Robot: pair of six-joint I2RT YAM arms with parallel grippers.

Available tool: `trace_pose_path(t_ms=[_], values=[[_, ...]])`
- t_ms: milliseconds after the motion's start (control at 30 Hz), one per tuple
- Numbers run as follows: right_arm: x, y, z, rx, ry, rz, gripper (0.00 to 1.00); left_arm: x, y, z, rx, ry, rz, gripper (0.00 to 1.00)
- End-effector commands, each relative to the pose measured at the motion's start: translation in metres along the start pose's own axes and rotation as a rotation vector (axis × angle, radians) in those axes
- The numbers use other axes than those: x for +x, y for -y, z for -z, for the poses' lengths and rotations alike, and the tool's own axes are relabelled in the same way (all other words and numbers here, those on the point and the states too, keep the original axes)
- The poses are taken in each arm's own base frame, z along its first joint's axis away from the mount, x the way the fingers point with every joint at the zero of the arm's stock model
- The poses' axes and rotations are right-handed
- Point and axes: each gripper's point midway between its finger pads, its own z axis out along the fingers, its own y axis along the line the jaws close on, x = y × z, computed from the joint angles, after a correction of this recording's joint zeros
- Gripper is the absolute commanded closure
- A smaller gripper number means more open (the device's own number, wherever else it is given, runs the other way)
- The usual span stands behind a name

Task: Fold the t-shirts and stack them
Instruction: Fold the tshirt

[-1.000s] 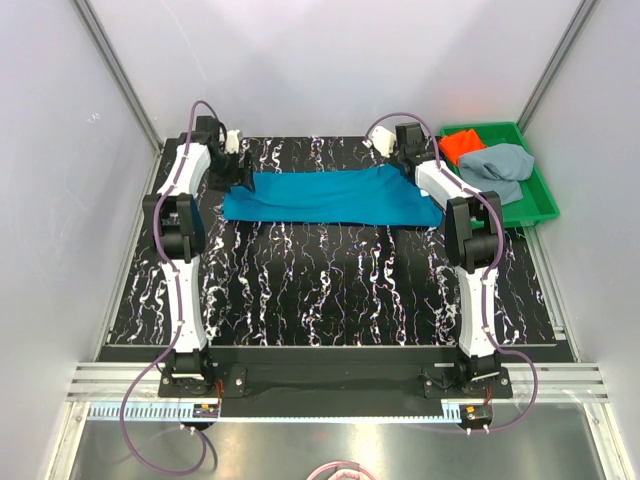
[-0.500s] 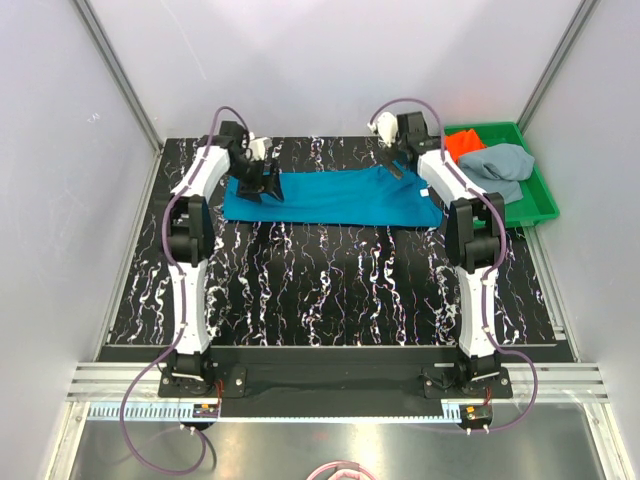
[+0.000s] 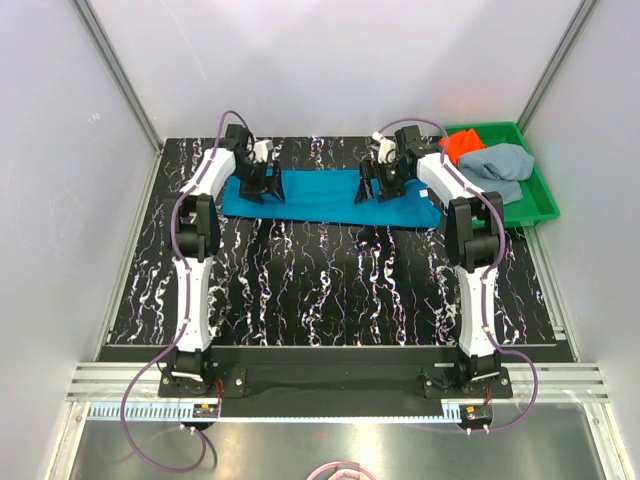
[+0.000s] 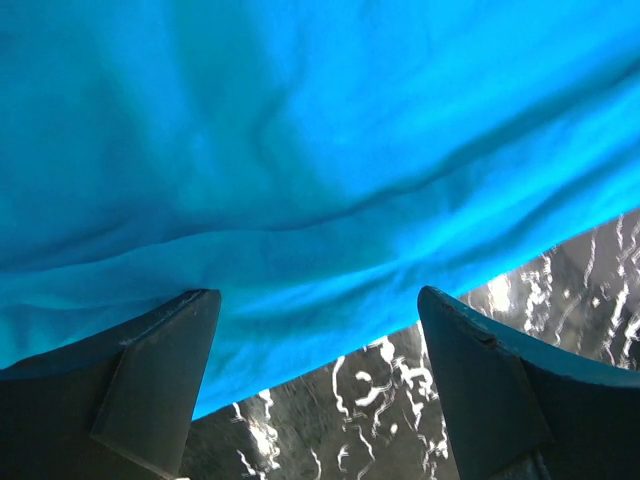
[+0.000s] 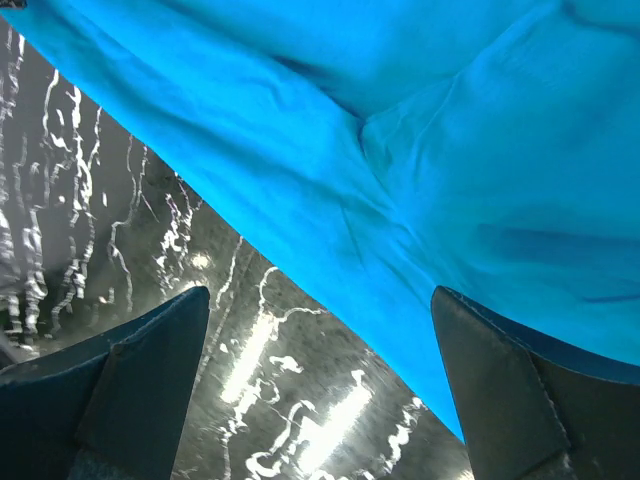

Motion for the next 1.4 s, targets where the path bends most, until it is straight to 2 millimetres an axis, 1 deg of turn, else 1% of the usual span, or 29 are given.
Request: trace_pose_path(t_ms=[0, 100, 167, 233, 267, 300, 367, 400, 467, 567, 667, 700, 733, 767, 833, 867, 933, 1033, 1100, 1233, 1267, 1333, 1367], values=[[-0.006, -0.011, -0.001, -0.082, 0.006, -0.090, 0.00, -0.029, -0.003, 0.004, -0.059, 0.085, -0.048, 0.12], [-0.014, 0.005, 0.000, -0.041, 0.026, -0.086, 0.00, -0.042, 0.007, 0.013, -0.058, 0.128, -0.087, 0.12], [-0.012, 0.011, -0.002, -0.028, 0.024, -0.093, 0.00, -0.047, 0.010, 0.015, -0.051, 0.144, -0.095, 0.12], [-0.005, 0.016, -0.005, -0.014, 0.008, -0.104, 0.00, -0.050, 0.008, 0.012, -0.057, 0.151, -0.098, 0.12], [-0.002, 0.020, -0.006, -0.001, 0.004, -0.109, 0.00, -0.056, 0.007, 0.012, -0.063, 0.168, -0.105, 0.12], [0.005, 0.021, -0.009, 0.001, -0.011, -0.117, 0.00, -0.055, 0.002, 0.006, -0.070, 0.161, -0.100, 0.12], [0.007, 0.022, -0.009, 0.006, -0.011, -0.117, 0.00, -0.061, -0.001, 0.003, -0.086, 0.176, -0.104, 0.12], [0.010, 0.022, -0.009, 0.008, -0.015, -0.120, 0.00, -0.059, -0.005, -0.004, -0.097, 0.167, -0.096, 0.12], [0.007, 0.022, -0.006, 0.018, -0.008, -0.116, 0.00, -0.058, -0.011, -0.009, -0.133, 0.165, -0.096, 0.12], [-0.001, 0.027, 0.000, 0.055, 0.014, -0.069, 0.00, -0.057, -0.010, -0.012, -0.145, 0.160, -0.093, 0.12], [-0.018, 0.027, 0.012, 0.090, 0.058, -0.043, 0.00, -0.060, -0.003, 0.002, -0.149, 0.174, -0.107, 0.12], [-0.024, 0.023, 0.018, 0.094, 0.075, -0.032, 0.00, -0.066, 0.001, 0.018, -0.162, 0.202, -0.120, 0.12], [-0.029, 0.024, 0.024, 0.105, 0.091, -0.027, 0.00, -0.069, 0.005, 0.028, -0.167, 0.217, -0.126, 0.12], [-0.034, 0.023, 0.030, 0.123, 0.110, -0.020, 0.00, -0.071, 0.011, 0.043, -0.173, 0.234, -0.134, 0.11], [-0.038, 0.023, 0.037, 0.134, 0.124, -0.018, 0.00, -0.070, 0.017, 0.057, -0.175, 0.247, -0.137, 0.11], [-0.038, 0.026, 0.041, 0.157, 0.132, -0.025, 0.01, -0.067, 0.022, 0.066, -0.172, 0.251, -0.138, 0.11], [-0.039, 0.030, 0.046, 0.174, 0.141, -0.032, 0.00, -0.061, 0.023, 0.070, -0.170, 0.235, -0.164, 0.11], [-0.038, 0.041, 0.051, 0.203, 0.148, -0.057, 0.00, -0.050, 0.017, 0.066, -0.181, 0.199, -0.158, 0.11], [-0.037, 0.049, 0.052, 0.210, 0.144, -0.070, 0.00, -0.044, 0.012, 0.060, -0.186, 0.176, -0.159, 0.11], [-0.032, 0.062, 0.044, 0.216, 0.128, -0.140, 0.00, -0.039, 0.002, 0.048, -0.206, 0.148, -0.159, 0.11], [-0.032, 0.065, 0.040, 0.207, 0.123, -0.150, 0.00, -0.036, -0.003, 0.041, -0.210, 0.134, -0.152, 0.11], [-0.033, 0.068, 0.037, 0.196, 0.126, -0.174, 0.00, -0.035, -0.012, 0.035, -0.223, 0.122, -0.138, 0.11], [-0.033, 0.071, 0.033, 0.191, 0.126, -0.184, 0.00, -0.031, -0.019, 0.027, -0.225, 0.104, -0.126, 0.11]])
